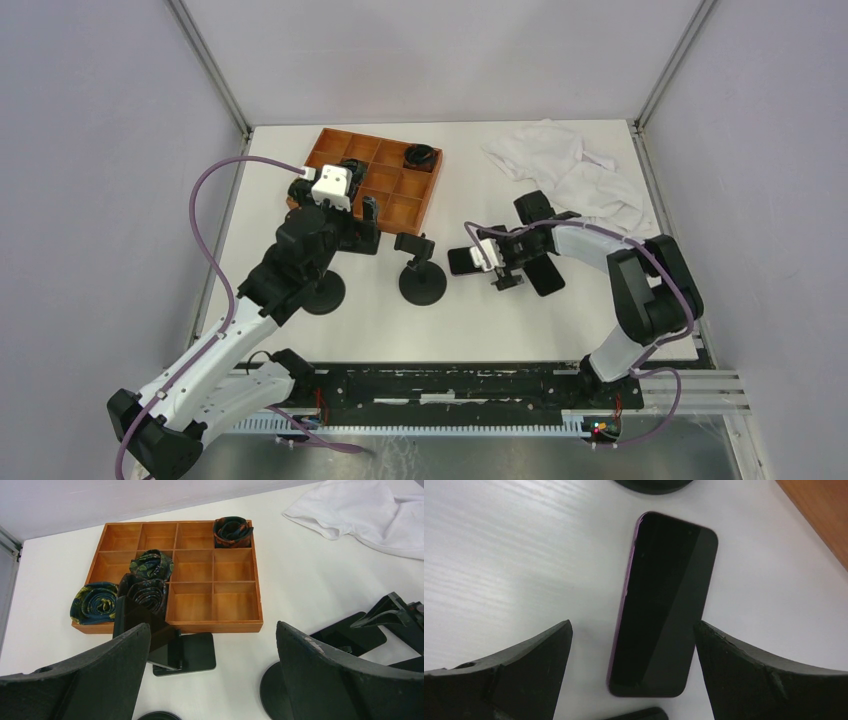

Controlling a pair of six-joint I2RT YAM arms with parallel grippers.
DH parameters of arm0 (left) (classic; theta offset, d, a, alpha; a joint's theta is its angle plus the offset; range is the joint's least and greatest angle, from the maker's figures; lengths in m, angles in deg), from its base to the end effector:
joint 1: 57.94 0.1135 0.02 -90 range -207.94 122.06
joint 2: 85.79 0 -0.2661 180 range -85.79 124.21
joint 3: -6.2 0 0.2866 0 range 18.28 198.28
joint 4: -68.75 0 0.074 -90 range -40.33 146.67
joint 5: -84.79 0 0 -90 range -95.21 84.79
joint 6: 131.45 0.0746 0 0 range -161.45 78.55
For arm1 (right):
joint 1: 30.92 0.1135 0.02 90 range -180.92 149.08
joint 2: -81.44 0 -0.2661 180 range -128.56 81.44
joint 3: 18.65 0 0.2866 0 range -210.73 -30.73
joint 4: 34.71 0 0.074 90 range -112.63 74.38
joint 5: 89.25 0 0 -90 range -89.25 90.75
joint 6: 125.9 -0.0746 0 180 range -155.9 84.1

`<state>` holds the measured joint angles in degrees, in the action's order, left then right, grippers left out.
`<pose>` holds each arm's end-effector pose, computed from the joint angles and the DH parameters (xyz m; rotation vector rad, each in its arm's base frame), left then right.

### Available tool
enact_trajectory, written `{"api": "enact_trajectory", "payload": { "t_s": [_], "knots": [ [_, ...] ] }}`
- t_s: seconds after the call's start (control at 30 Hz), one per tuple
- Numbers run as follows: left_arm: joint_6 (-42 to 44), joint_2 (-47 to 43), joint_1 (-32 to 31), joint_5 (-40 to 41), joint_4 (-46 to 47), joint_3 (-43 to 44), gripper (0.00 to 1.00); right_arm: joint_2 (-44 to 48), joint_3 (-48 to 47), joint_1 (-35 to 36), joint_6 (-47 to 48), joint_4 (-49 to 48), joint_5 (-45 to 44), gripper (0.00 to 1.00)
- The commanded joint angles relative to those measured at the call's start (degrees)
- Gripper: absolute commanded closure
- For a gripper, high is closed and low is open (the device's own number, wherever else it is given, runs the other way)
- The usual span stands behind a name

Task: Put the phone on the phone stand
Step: Pick up the phone at the center of the board.

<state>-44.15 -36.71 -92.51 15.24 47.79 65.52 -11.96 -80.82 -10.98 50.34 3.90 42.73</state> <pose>0.2364 -0.1312 0.3388 0.2263 1.7340 -0.1622 0.2889 0.1579 0.1090 -2.0212 1.3130 0.5387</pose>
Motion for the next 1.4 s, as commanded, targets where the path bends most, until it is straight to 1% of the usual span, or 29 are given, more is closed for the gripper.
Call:
{"api": "enact_trajectory", "payload": {
  "t_s": [0.0, 0.13, 0.27, 0.4, 1.37],
  "knots": [
    [2.3, -0.6, 0.3, -0.3, 2.0, 0.4, 0.00, -4.2, -7.6, 1.8, -5.1, 1.3, 2.1, 0.02],
    [2.3, -0.7, 0.3, -0.2, 2.0, 0.4, 0.00, -6.5, -10.7, 2.0, -12.3, 1.5, 3.8, 0.02],
    [2.3, -0.5, 0.3, -0.5, 2.0, 0.5, 0.00, -7.8, -11.6, 2.4, -21.4, -1.1, 2.3, 0.02],
    [2.3, -0.6, 0.3, -0.5, 2.0, 0.5, 0.00, -10.5, -14.9, 3.3, -28.3, -0.5, -1.1, 0.02],
    [2.3, -0.8, 0.3, -0.4, 2.0, 0.5, 0.00, -12.8, -14.8, 3.9, -28.9, -1.6, -5.5, 0.02]
  ]
}}
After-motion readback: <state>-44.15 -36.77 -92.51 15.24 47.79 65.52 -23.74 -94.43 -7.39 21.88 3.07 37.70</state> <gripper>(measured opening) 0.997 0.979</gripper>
